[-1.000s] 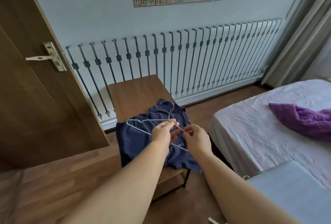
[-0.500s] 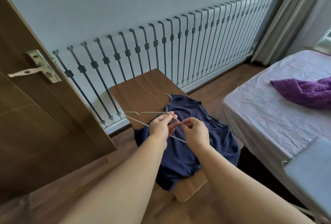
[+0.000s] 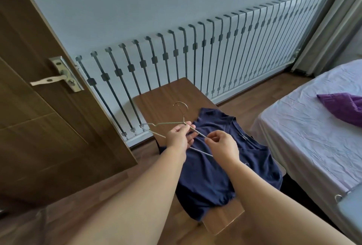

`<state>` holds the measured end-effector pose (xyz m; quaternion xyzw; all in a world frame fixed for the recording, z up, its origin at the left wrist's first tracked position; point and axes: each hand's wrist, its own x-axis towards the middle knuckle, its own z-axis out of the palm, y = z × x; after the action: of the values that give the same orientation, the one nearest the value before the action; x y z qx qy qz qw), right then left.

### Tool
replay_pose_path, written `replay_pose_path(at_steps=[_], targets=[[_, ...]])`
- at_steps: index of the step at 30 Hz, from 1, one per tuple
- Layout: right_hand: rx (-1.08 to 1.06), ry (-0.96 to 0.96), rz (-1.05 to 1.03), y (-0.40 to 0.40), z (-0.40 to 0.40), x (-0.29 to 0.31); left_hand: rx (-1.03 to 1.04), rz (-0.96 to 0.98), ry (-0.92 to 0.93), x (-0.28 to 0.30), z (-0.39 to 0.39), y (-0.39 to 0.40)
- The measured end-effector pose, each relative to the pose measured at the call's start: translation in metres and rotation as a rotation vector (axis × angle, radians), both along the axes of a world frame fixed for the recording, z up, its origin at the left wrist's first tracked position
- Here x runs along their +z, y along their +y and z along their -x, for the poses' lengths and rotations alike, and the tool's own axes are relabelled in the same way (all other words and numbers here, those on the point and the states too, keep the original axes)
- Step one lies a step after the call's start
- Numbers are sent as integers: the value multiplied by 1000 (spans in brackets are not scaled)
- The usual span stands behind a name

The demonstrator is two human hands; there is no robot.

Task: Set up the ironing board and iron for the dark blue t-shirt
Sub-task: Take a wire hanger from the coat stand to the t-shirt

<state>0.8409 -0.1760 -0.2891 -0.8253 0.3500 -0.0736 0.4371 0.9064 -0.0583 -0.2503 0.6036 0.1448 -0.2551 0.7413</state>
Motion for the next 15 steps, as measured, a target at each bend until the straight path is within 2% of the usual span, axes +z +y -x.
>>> replay_pose_path(at_steps=[6, 15], targets=[[-21, -77, -40, 23, -41, -4, -58, 5, -3, -5, -57, 23], [-261, -141, -86, 100, -126, -22, -320, 18, 42, -10, -163, 79]])
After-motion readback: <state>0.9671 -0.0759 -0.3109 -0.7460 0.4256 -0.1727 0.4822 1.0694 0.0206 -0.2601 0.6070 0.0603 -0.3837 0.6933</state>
